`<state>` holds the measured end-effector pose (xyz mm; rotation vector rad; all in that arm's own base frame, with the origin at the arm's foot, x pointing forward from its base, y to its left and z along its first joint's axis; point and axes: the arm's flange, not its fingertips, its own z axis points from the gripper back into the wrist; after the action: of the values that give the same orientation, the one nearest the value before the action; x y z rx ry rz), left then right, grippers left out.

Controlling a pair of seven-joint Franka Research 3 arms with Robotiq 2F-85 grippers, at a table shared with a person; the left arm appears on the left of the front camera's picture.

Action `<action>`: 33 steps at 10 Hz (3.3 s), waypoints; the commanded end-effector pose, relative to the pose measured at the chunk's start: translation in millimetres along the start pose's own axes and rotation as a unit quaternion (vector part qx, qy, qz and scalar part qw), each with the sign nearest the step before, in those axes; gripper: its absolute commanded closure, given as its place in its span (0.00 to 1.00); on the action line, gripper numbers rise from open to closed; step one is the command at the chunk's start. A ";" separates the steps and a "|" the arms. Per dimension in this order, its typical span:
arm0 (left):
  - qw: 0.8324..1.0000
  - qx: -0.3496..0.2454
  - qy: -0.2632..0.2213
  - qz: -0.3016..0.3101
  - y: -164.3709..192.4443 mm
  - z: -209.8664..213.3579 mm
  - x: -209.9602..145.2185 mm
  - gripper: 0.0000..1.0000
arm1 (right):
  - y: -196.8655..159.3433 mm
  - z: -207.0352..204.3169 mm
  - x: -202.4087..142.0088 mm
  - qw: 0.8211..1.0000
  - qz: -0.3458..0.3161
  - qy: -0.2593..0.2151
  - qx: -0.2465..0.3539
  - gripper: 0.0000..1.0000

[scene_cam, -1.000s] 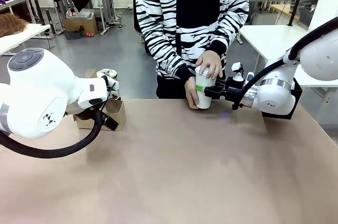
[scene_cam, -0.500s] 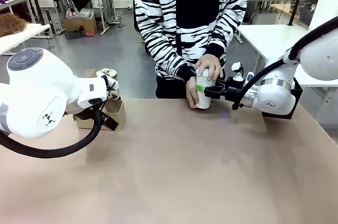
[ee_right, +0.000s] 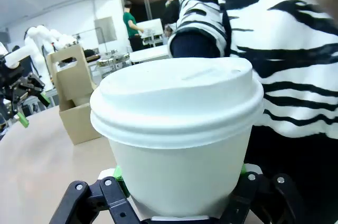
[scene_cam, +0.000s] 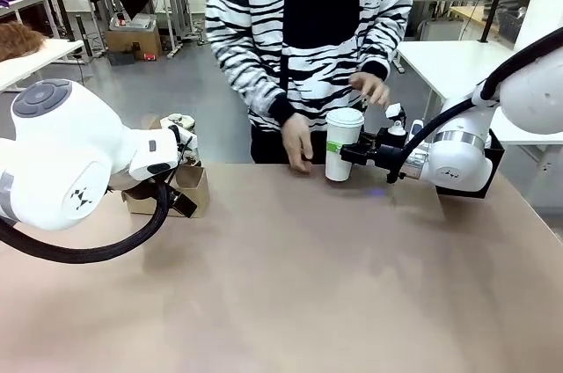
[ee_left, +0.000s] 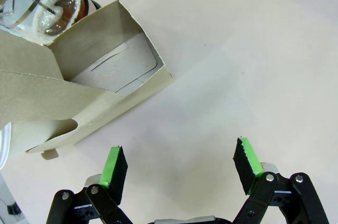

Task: Pour a drink into a cup and package it in a carrier.
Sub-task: When a person places the Paper Cup Lid on the 600 ml Paper Cup , lift the 600 ml Paper Cup, then position the Cup Carrier in the center of the table.

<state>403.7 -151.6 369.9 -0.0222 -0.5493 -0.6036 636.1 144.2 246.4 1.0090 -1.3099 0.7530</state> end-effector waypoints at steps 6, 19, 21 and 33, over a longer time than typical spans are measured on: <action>1.000 -0.001 -0.001 0.000 -0.1 0.6 0.0 0.00 | -0.5 -2.7 4.2 1.000 -0.002 -0.005 -0.002 0.20; 1.000 -0.001 -0.001 0.000 -0.1 0.6 0.0 0.00 | 60.8 7.2 113.6 0.999 0.020 -0.003 0.027 0.20; 1.000 -0.001 -0.001 0.000 -0.1 0.6 0.0 0.00 | 112.4 18.3 164.4 0.999 0.027 0.010 0.027 0.20; 1.000 -0.001 -0.001 0.000 -0.1 0.6 0.0 0.00 | 228.0 70.4 250.6 0.998 0.034 0.015 0.049 0.20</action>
<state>403.6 -152.2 370.2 -0.0223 -0.5501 -0.6050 434.2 145.7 525.0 1.0238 -1.2892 0.8813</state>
